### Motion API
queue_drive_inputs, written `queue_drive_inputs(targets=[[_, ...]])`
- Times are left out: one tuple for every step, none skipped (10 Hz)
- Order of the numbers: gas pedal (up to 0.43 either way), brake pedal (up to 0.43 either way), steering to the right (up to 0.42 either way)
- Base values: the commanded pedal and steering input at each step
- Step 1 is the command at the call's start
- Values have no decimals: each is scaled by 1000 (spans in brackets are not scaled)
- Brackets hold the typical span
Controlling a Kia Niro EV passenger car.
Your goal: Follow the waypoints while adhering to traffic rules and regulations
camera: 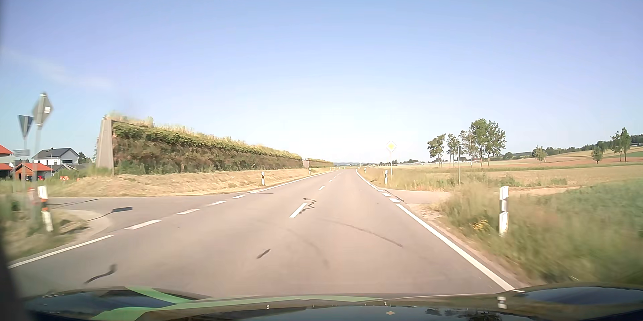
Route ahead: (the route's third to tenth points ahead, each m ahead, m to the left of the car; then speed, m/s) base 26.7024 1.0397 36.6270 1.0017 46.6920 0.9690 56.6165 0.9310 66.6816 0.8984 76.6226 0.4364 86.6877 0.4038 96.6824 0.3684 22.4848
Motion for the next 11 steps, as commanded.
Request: queue_drive_inputs(targets=[[260,0,1],[260,0,0],[260,0,0],[260,0,0],[260,0,0],[260,0,0],[260,0,0],[260,0,0],[260,0,0],[260,0,0],[260,0,0]])
